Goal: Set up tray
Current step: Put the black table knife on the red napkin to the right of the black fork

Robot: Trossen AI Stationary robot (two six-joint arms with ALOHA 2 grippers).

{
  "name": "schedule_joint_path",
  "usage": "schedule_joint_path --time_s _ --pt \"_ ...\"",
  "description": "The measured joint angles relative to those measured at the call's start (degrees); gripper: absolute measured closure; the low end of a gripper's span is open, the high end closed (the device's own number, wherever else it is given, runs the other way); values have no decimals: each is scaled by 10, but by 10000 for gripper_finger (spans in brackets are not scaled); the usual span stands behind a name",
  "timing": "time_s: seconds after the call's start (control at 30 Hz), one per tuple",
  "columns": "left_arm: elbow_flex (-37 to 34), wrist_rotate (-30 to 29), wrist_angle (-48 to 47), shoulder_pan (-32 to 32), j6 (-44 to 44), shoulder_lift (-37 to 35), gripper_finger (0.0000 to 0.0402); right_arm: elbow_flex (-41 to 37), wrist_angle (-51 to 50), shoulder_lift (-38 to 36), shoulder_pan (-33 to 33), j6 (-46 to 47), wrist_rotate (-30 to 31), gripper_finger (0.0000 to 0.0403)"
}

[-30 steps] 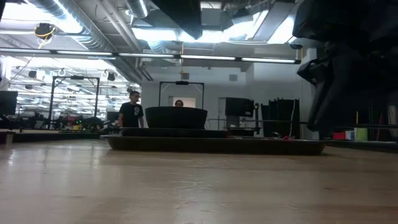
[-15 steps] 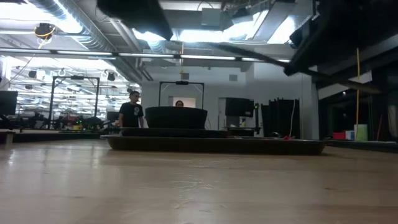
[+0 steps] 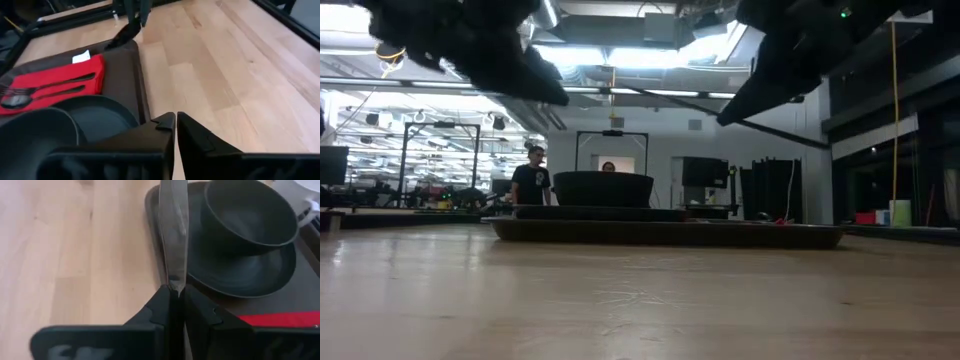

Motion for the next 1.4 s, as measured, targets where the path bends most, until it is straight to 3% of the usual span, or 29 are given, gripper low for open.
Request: schedule_joint_path --time_s 0.1,0.37,0.63,0.93,1.4 --pt "-29 28 35 41 -4 -7 397 0 2 0 -9 -9 2 361" --pt "-58 26 105 102 8 -13 399 0 28 0 -28 18 26 361" --pt "-57 26 122 118 35 -13 398 -32 62 0 -31 58 112 361" --pt "-57 21 126 118 86 -13 397 -67 31 -29 -94 227 230 361" --pt "-57 0 127 118 87 -13 396 -67 9 -15 -257 352 193 361"
